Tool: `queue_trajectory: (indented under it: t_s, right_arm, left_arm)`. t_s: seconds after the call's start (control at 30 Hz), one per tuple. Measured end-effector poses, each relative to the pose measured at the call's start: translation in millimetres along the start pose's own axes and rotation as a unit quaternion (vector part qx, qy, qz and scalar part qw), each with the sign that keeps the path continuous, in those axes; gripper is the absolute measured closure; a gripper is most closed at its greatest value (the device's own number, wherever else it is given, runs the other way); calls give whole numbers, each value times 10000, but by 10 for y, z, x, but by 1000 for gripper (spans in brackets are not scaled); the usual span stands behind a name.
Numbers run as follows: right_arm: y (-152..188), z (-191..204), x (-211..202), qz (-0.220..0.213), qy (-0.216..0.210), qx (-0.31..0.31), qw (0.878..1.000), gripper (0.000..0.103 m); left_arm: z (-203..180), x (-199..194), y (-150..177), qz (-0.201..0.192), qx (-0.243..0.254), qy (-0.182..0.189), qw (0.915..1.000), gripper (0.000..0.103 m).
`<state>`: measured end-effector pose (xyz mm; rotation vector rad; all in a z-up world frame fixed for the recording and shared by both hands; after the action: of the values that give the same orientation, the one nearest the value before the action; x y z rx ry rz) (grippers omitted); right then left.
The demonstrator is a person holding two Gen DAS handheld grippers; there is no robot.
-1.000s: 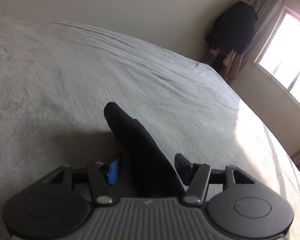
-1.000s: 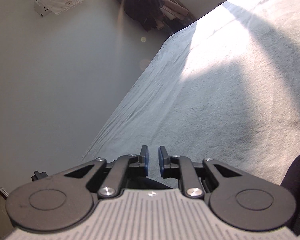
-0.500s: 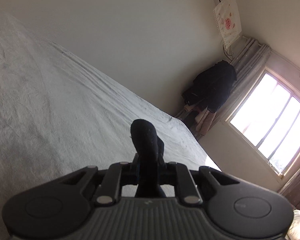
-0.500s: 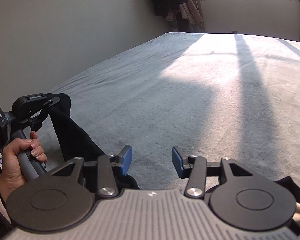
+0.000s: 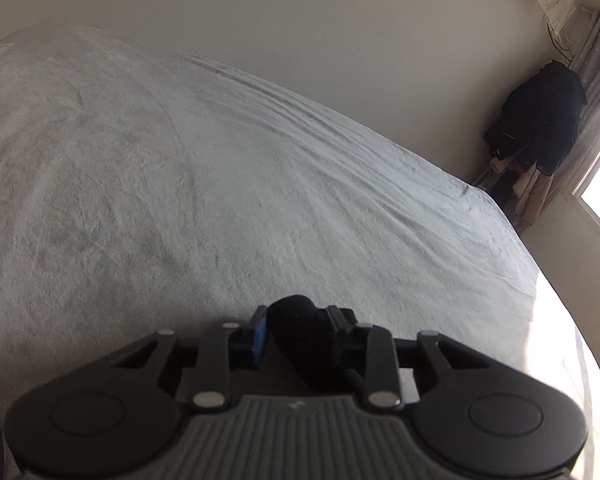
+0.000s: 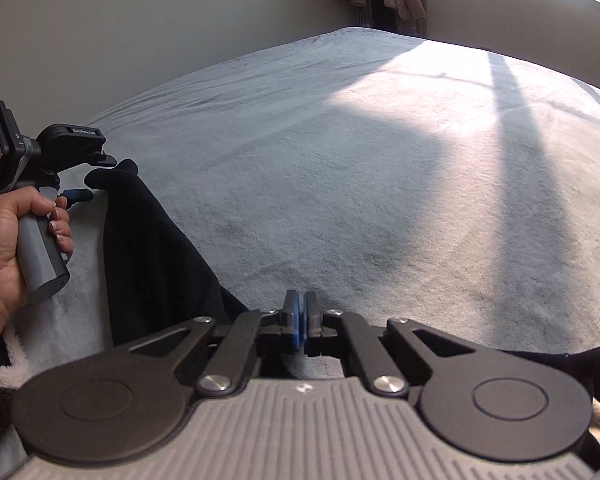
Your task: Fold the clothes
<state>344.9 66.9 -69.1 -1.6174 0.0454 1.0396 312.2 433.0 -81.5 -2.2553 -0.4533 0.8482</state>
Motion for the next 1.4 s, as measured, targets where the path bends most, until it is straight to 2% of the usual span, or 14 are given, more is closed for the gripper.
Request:
queue_trajectory:
  t_s: [0.13, 0.2, 0.27, 0.3, 0.4, 0.47, 0.7, 0.8, 0.9, 1.07, 1.17, 1.23, 1.37, 1.4]
  right_arm:
    - [-78, -140, -138, -410, 237, 356, 9982, 103]
    - [-97, -181, -187, -551, 242, 472, 9971, 103]
    - [-104, -176, -191, -566, 217, 498, 9969, 103]
    - [-104, -166, -182, -541, 226, 495, 9970, 101]
    - [-126, -153, -147, -464, 308, 527, 9971, 88]
    - [-136, -144, -129, -438, 286, 564, 9970, 88]
    - [-151, 11, -184, -343, -220, 406, 9983, 77]
    - [-166, 249, -241, -451, -880, 143, 9950, 69]
    - [-149, 529, -202, -431, -1455, -137, 9883, 68]
    - [-85, 827, -70, -260, -2013, -281, 9788, 68]
    - [-33, 957, -4, -178, -1953, -469, 9795, 68]
    - [-21, 1012, 18, -207, -1648, -562, 9845, 68]
    - [1, 1119, 60, -266, -1033, -747, 9915, 98]
    - [7, 1145, 70, -280, -879, -793, 9926, 98]
  left_arm:
    - [73, -135, -14, -500, -493, 1215, 9901, 91]
    - [104, -174, -4, -576, -870, 2157, 9709, 90]
    - [116, -148, 16, -317, -1133, 2623, 9578, 88]
    - [95, -146, 28, -248, -1049, 2512, 9619, 87]
    - [70, -182, 87, -149, -933, 2493, 9638, 58]
    - [91, -194, 121, -46, -1059, 2730, 9562, 57]
    - [24, -208, 164, 131, -346, 2134, 9763, 48]
    - [52, -162, 136, 295, -650, 2476, 9662, 50]
    - [101, -145, 127, 417, -1122, 3171, 9408, 53]
    - [97, -99, 129, 582, -1204, 3455, 9288, 53]
    - [56, -12, 186, 781, -1258, 3431, 9275, 52]
    - [40, 25, 213, 840, -1191, 3267, 9338, 52]
    - [3, -6, 198, 774, -974, 3081, 9432, 43]
    - [-13, -27, 190, 740, -901, 3041, 9455, 41]
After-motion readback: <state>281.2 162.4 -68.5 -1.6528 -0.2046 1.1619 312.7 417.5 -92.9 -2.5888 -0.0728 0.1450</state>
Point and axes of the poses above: each gripper's, at about its wrist camera, not at the fingertips, and x roughly the way its jaws point, z to its left, y to its underside, the point moved 3 cm from there along x, roughly the way its jaws point, and after that the axes turned 10 degrees about y, right-handed, at the moved point
